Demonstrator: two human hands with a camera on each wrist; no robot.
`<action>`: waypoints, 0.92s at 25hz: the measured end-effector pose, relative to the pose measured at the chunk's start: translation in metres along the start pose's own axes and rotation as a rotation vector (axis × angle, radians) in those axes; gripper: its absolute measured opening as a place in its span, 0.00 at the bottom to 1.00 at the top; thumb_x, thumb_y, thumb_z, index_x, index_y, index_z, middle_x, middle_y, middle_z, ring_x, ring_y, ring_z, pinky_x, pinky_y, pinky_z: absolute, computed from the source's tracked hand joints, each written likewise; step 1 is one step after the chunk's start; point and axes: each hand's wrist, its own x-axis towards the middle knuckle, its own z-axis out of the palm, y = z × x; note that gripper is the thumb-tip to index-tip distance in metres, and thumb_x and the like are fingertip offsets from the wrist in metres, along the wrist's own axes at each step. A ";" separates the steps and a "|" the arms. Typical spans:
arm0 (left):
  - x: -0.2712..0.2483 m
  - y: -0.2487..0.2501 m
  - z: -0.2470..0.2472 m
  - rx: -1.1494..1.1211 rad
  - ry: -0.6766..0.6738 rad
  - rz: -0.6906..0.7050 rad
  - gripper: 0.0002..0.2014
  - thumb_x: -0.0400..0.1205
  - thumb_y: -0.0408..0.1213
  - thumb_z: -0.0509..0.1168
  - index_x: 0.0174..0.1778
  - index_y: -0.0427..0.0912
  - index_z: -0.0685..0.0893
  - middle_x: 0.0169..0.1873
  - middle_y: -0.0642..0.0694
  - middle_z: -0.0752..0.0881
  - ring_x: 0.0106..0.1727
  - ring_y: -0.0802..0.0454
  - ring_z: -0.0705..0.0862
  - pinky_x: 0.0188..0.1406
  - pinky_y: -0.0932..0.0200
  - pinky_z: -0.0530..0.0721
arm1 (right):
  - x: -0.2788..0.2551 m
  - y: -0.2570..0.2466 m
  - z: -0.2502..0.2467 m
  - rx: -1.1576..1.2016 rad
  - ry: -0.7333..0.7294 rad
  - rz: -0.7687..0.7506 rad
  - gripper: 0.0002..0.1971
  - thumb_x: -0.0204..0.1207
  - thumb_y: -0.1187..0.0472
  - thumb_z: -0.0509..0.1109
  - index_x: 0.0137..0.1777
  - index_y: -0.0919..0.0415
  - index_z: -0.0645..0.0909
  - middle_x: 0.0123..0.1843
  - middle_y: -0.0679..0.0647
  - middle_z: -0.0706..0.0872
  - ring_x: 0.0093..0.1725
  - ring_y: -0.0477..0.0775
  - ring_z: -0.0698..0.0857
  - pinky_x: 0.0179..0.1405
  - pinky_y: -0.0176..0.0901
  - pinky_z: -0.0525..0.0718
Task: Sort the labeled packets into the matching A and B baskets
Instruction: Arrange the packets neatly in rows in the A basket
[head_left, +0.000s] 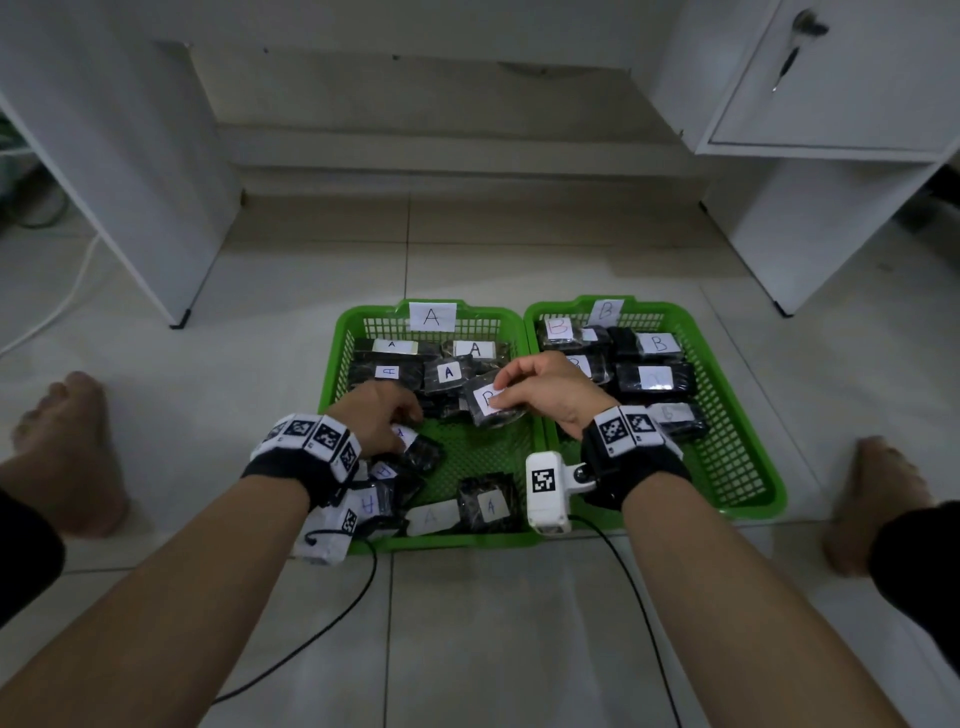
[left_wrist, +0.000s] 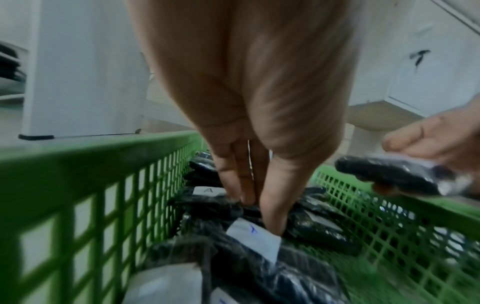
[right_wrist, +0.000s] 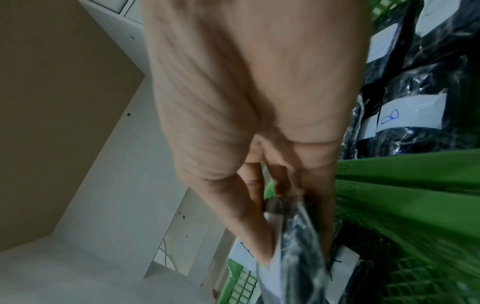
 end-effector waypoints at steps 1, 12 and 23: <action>0.001 -0.004 -0.004 0.006 0.050 -0.023 0.18 0.72 0.31 0.77 0.57 0.49 0.88 0.54 0.52 0.87 0.56 0.52 0.85 0.52 0.65 0.78 | 0.000 -0.002 0.000 -0.030 0.009 0.003 0.10 0.70 0.76 0.79 0.46 0.63 0.86 0.48 0.57 0.90 0.46 0.52 0.89 0.41 0.37 0.88; 0.011 -0.013 -0.010 0.232 0.053 -0.210 0.20 0.74 0.43 0.77 0.57 0.37 0.84 0.51 0.40 0.89 0.50 0.43 0.88 0.44 0.56 0.85 | 0.021 -0.009 0.089 -0.770 -0.367 0.045 0.12 0.88 0.68 0.58 0.42 0.64 0.78 0.42 0.58 0.79 0.34 0.46 0.74 0.35 0.32 0.73; 0.003 -0.006 -0.018 0.231 0.008 -0.130 0.10 0.74 0.42 0.71 0.38 0.41 0.79 0.37 0.45 0.82 0.37 0.45 0.82 0.37 0.54 0.86 | 0.037 -0.016 0.081 -0.838 -0.405 0.086 0.11 0.82 0.69 0.61 0.40 0.66 0.81 0.42 0.61 0.81 0.36 0.57 0.77 0.36 0.45 0.76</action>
